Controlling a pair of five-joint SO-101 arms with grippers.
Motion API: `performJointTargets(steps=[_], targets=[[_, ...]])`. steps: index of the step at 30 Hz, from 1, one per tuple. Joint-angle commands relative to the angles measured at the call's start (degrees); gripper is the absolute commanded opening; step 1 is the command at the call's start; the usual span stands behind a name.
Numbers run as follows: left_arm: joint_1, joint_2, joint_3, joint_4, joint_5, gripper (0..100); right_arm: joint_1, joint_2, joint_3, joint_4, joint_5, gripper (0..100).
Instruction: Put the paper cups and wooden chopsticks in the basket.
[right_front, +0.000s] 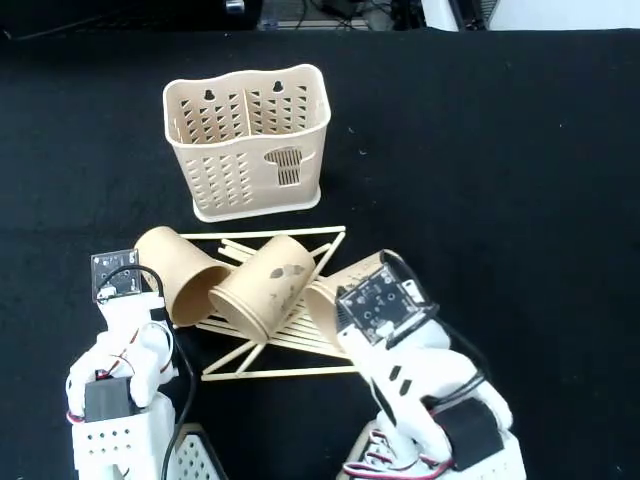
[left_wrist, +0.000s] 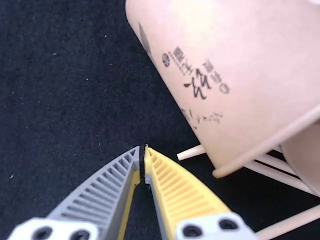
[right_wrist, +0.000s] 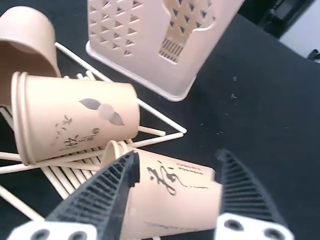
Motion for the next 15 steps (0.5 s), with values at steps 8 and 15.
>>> performJointTargets(steps=[8,15], targets=[[0.40,-0.18,0.92,-0.79,0.35,3,-6.42,10.77,-2.59,-3.69,-3.60,32.9],[0.40,-0.18,0.92,-0.79,0.35,3,-8.35,26.59,-3.21,-7.47,-3.60,33.1]])
